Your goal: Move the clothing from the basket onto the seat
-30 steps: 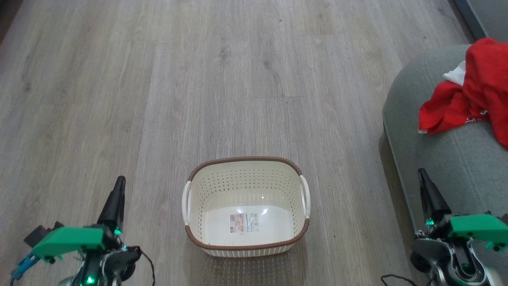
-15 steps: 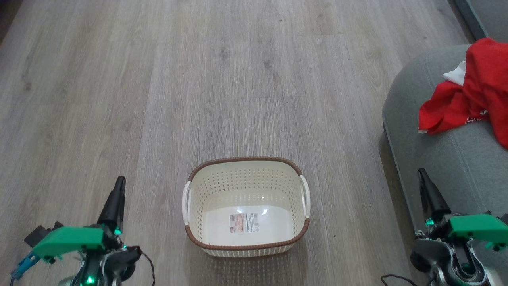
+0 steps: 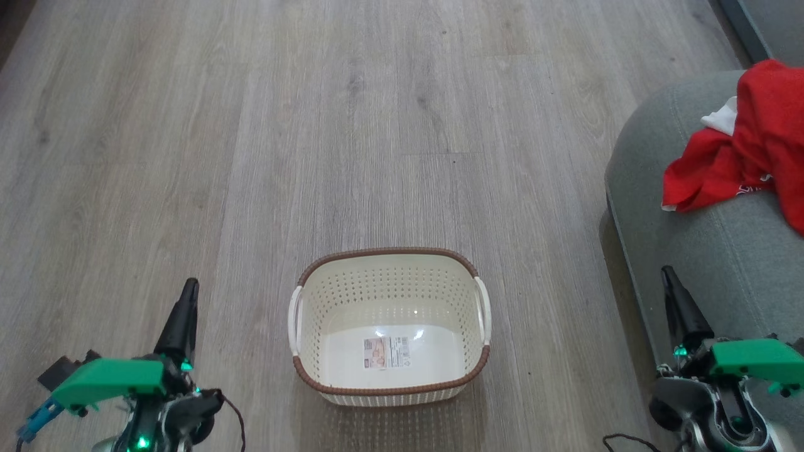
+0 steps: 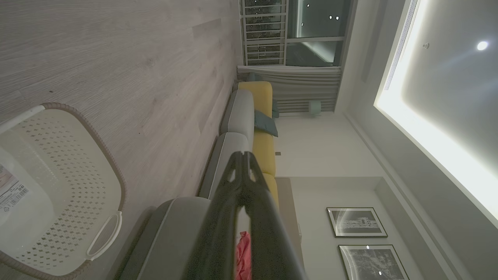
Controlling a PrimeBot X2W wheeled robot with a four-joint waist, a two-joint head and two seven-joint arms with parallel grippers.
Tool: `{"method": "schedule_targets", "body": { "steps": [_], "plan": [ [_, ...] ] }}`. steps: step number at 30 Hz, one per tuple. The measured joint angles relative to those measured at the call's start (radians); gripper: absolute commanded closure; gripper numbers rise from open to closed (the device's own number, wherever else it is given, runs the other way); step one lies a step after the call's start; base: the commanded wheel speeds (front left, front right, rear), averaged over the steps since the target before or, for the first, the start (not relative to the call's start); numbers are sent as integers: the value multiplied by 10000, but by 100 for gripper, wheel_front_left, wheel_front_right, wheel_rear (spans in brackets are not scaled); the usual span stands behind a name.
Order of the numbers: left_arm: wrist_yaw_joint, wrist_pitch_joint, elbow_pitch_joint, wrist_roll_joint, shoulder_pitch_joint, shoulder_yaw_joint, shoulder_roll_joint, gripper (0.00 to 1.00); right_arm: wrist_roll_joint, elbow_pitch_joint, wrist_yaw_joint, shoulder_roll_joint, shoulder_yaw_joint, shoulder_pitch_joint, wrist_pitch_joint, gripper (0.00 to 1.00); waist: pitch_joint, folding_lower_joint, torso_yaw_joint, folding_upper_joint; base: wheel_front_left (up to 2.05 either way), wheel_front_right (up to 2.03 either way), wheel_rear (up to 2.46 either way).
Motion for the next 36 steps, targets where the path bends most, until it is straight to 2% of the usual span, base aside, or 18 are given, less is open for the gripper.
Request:
{"method": "schedule_targets", "body": {
  "steps": [36],
  "plan": [
    [0,0,-2,0,0,0,0,100,0,0,0,2,0,0,0,100,0,0,0,0,0,0,0]
  ]
}}
